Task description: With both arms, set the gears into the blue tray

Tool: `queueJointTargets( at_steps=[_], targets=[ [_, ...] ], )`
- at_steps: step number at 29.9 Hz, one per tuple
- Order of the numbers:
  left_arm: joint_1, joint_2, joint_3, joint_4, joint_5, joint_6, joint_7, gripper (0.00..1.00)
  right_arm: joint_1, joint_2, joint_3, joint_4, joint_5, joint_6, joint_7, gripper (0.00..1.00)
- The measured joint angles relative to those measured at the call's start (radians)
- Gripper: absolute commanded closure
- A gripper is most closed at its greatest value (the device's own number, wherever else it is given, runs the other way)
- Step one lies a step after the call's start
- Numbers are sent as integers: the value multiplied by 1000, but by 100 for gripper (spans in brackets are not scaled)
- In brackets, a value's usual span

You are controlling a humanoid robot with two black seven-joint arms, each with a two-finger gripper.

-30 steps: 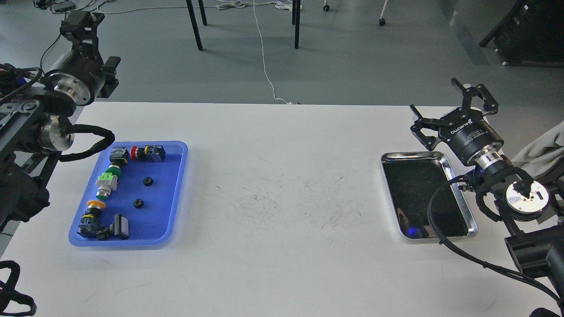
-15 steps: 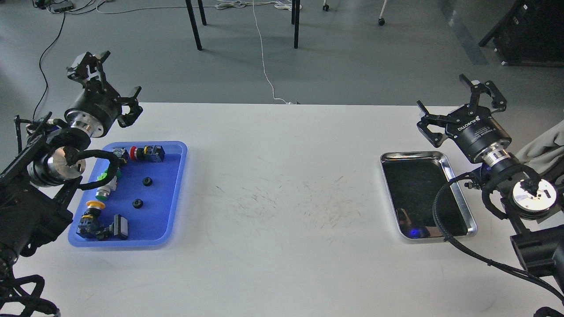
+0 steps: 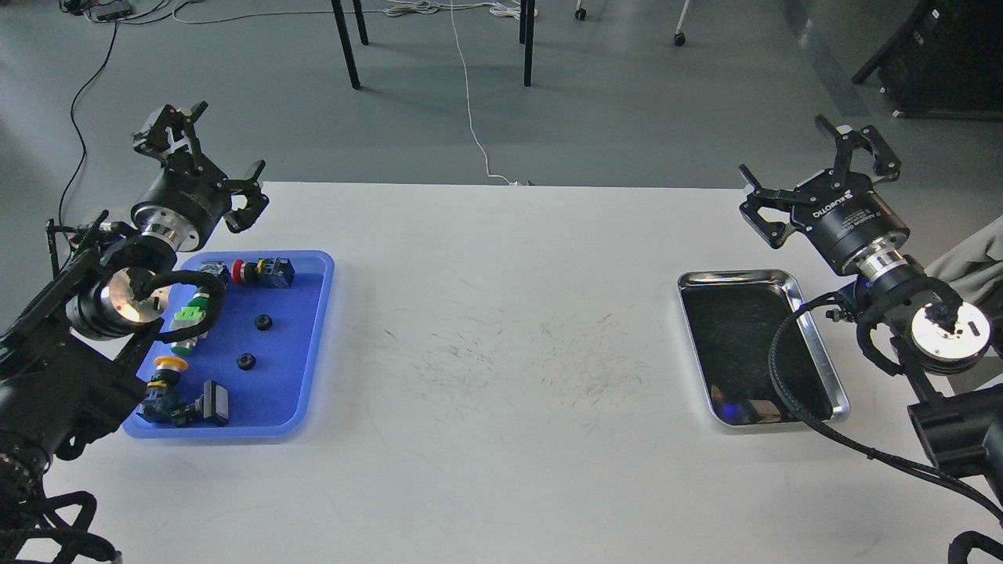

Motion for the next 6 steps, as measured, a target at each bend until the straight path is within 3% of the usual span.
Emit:
queueJointTargets(
  at_steps=[6],
  targets=[
    [-4,0,0,0,-1,0,-75,2,-2,0,-5,0,0,0,0,2]
  ],
)
